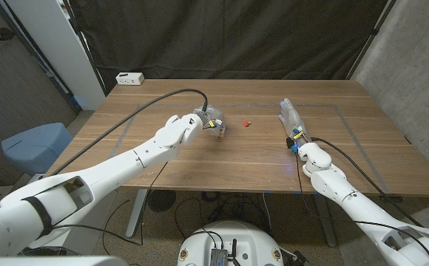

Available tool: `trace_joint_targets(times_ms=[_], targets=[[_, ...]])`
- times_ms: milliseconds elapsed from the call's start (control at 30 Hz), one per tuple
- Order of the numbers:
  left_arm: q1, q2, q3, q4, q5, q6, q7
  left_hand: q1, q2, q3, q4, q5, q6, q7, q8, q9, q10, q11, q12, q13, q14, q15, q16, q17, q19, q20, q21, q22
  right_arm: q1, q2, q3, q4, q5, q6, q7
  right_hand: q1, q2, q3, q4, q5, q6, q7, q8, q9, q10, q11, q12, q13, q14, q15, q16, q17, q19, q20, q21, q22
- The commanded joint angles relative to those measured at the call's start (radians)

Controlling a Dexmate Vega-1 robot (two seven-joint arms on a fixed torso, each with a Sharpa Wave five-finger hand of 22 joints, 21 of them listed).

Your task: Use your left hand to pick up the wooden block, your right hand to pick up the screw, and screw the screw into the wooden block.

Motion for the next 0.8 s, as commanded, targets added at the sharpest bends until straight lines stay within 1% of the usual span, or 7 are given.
trace_joint_targets(times_ms=[33, 300, 367, 433, 533, 800], targets=[[0.013, 0.006, -0.011, -0.023, 0.005, 0.025, 0.019, 0.011, 0.000, -0.006, 0.002, -0.004, 0.016, -0.002, 0.007, 0.004, 0.012, -0.001, -0.003, 0.003, 0.008, -0.091, 0.007, 0.005, 0.005, 0.002, 0.003, 0.003, 0.012, 0.000, -0.006, 0.007, -0.006, -0.004, 0.008, -0.011, 0.000, 0.010, -0.001, 0.004, 0.001, -0.004, 0.007, 0.004, 0.001, -0.007, 0.003, 0.003, 0.000, 0.006, 0.004, 0.003, -0.007, 0.002, 0.004, 0.005], [0.034, 0.025, -0.035, -0.062, 0.004, 0.046, 0.032, 0.010, 0.001, -0.009, 0.003, -0.004, 0.025, -0.002, 0.007, 0.003, 0.019, -0.001, -0.005, 0.004, 0.014, -0.091, 0.007, 0.006, 0.010, -0.001, 0.003, 0.003, 0.015, -0.007, -0.009, -0.001, -0.011, -0.006, 0.014, -0.012, 0.001, 0.010, -0.001, 0.005, 0.002, -0.004, 0.007, 0.004, 0.001, -0.007, 0.002, 0.003, 0.001, 0.005, 0.005, 0.003, -0.007, 0.001, 0.004, 0.005], [0.040, 0.027, -0.043, -0.070, 0.000, 0.054, 0.035, 0.010, 0.001, -0.010, 0.003, -0.003, 0.027, -0.002, 0.007, 0.003, 0.020, -0.001, -0.006, 0.004, 0.016, -0.093, 0.007, 0.006, 0.012, -0.002, 0.003, 0.003, 0.016, -0.008, -0.009, -0.001, -0.003, -0.007, 0.029, -0.012, 0.001, 0.010, -0.002, 0.005, 0.003, -0.003, 0.007, 0.004, 0.001, -0.008, 0.002, 0.003, 0.001, 0.005, 0.005, 0.003, -0.005, 0.001, 0.005, 0.005], [0.048, 0.030, -0.053, -0.076, -0.012, 0.054, 0.047, 0.010, 0.001, -0.010, 0.003, -0.003, 0.029, -0.002, 0.007, 0.003, 0.022, -0.001, -0.006, 0.004, 0.016, -0.093, 0.007, 0.006, 0.013, -0.002, 0.003, 0.003, 0.018, -0.009, -0.008, 0.002, 0.004, -0.003, 0.044, -0.012, 0.001, 0.011, -0.002, 0.005, 0.002, -0.004, 0.007, 0.004, 0.000, -0.008, 0.002, 0.003, 0.000, 0.005, 0.004, 0.003, -0.002, 0.003, 0.006, 0.005], [0.064, 0.027, -0.075, -0.085, -0.044, 0.065, 0.065, 0.009, 0.001, -0.012, 0.003, -0.003, 0.031, -0.002, 0.006, 0.003, 0.022, -0.001, -0.008, 0.005, 0.020, -0.093, 0.008, 0.006, 0.016, -0.003, 0.003, 0.003, 0.016, -0.021, -0.011, -0.015, -0.007, -0.013, 0.038, -0.013, 0.001, 0.011, -0.001, 0.005, -0.004, -0.005, 0.005, 0.004, -0.005, -0.007, 0.000, 0.003, -0.001, 0.004, 0.004, 0.003, 0.007, 0.005, 0.010, 0.005], [0.093, 0.022, -0.115, -0.104, -0.117, 0.091, 0.102, 0.006, 0.001, -0.016, 0.005, -0.003, 0.036, -0.002, 0.004, 0.003, 0.018, 0.000, -0.017, 0.002, 0.021, -0.091, 0.006, 0.006, 0.021, -0.006, 0.003, 0.003, 0.007, -0.044, -0.010, -0.054, -0.031, -0.028, 0.012, -0.012, 0.002, 0.013, -0.002, 0.005, 0.000, -0.007, 0.006, 0.004, -0.001, -0.008, 0.002, 0.003, -0.002, 0.003, 0.004, 0.003, 0.006, 0.004, 0.008, 0.005]])
